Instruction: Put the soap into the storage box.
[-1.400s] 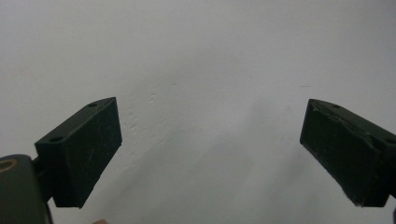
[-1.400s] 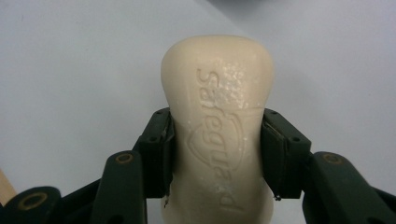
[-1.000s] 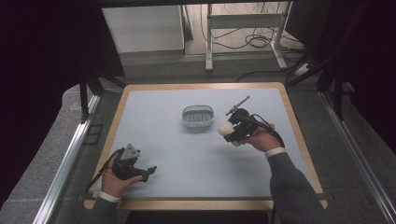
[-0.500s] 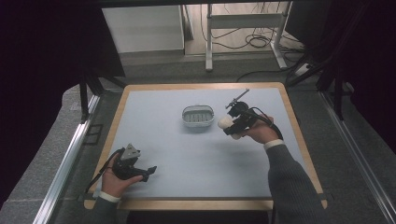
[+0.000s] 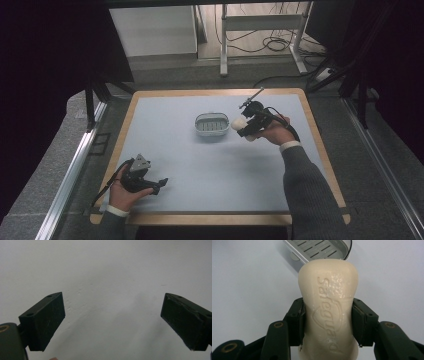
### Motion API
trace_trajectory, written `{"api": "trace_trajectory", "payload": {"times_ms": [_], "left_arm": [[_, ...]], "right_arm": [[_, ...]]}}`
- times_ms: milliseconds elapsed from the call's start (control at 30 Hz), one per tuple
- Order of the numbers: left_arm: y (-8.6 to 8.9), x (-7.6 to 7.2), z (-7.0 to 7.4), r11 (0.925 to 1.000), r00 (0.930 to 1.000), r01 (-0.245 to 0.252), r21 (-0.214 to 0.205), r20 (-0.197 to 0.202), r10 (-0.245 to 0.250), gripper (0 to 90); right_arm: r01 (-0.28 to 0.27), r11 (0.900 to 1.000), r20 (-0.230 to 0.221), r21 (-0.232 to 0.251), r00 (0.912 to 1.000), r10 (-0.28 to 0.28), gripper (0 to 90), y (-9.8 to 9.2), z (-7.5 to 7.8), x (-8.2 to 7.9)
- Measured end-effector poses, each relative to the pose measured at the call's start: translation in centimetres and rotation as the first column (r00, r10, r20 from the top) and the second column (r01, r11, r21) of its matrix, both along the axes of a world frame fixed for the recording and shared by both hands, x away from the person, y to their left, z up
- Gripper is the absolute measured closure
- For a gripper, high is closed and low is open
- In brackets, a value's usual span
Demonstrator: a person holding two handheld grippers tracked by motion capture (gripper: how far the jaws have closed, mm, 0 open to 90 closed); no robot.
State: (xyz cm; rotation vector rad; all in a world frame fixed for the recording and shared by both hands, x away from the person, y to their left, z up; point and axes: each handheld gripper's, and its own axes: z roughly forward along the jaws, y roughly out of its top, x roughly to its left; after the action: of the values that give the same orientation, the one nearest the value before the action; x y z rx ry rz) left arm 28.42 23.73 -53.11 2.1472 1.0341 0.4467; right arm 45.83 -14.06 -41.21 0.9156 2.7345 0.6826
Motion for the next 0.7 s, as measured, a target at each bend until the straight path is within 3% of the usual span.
{"api": "trace_trajectory", "payload": {"times_ms": [700], "left_arm": [[0.0,0.0,0.0,1.0,1.0,0.004,0.003,-0.003,-0.004,5.9]], "right_arm": [[-0.094,0.9951,0.022,-0.031,0.9952,0.095,49.2,3.0,0.9,2.2]]}}
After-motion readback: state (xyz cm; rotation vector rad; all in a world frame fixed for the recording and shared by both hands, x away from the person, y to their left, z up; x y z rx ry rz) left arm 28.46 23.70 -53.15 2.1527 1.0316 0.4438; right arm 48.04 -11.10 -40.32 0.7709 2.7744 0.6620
